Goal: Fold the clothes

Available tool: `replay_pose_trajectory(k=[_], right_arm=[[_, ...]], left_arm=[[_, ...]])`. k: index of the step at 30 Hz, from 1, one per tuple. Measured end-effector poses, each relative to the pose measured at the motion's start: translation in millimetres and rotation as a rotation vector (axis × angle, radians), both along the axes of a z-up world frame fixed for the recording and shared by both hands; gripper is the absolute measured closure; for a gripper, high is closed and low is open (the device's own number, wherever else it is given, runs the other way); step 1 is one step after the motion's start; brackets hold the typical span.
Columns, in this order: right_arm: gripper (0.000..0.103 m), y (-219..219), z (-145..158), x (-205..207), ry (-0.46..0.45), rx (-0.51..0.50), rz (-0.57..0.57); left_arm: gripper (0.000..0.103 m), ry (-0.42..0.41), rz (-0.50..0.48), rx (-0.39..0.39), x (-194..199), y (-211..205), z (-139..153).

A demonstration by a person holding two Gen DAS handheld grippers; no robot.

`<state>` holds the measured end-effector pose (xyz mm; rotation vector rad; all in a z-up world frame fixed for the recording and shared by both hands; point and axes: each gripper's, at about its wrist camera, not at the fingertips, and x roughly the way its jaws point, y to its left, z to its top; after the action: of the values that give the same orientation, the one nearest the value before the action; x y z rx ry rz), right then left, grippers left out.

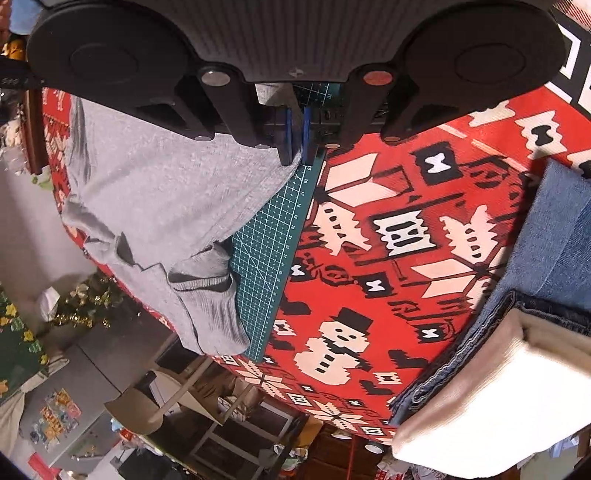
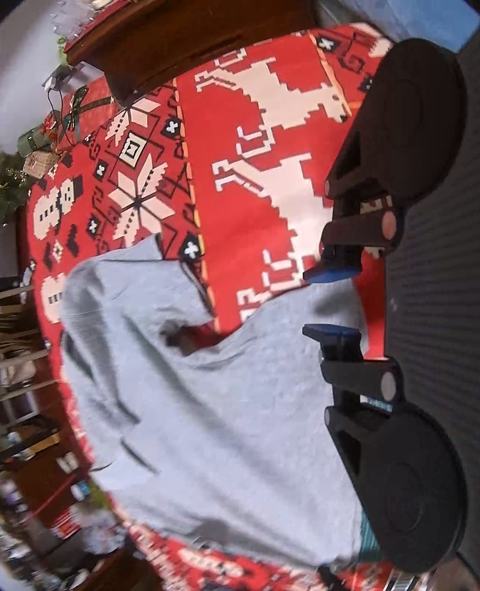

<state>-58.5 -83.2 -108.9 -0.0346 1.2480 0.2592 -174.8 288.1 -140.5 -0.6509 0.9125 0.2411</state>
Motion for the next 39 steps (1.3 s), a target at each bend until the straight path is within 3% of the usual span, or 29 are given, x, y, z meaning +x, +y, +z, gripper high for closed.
replay_pose_trajectory(k=[4,8,11,17,18,20,24,28,33,35,37,39], right_arm=[[0.075,3,-12,4,0.055,-0.067,0.006],[0.076,4,-21,7,0.085,-0.070,0.009],[0.100,5,-22,5,0.095,-0.069,0.026],[0.100,4,-5,3,0.087,-0.102,0.075],[0.100,2,0,3,0.086,-0.108,0.133],[0.100,-4,13,7,0.061,-0.058,0.563],[0.100,-20,39,11,0.060,-0.031,0.585],[0.100,-38,27,2,0.123,-0.056,0.608],[0.099,-52,7,-4,0.185,-0.038,0.592],[0.094,-55,2,-4,0.208,-0.014,0.582],[0.077,-59,-1,-1,0.217,0.007,0.564],[0.076,-64,-1,6,0.215,0.039,0.534]], left_arm=[[0.098,0.004,0.011,-0.014,-2,3,-1],[0.098,0.010,0.012,-0.016,-4,3,-2],[0.098,0.025,-0.008,-0.024,-4,3,-2],[0.098,0.060,-0.078,0.014,-4,-2,18],[0.098,0.065,-0.090,0.032,-5,-3,24],[0.098,0.074,-0.115,0.061,-5,-6,36],[0.098,0.109,-0.180,0.089,-5,-16,55],[0.098,0.181,-0.241,0.156,-9,-29,56],[0.097,0.255,-0.262,0.178,-18,-33,38],[0.096,0.275,-0.258,0.184,-20,-33,30],[0.095,0.284,-0.241,0.200,-21,-30,26],[0.087,0.279,-0.220,0.203,-20,-24,25]])
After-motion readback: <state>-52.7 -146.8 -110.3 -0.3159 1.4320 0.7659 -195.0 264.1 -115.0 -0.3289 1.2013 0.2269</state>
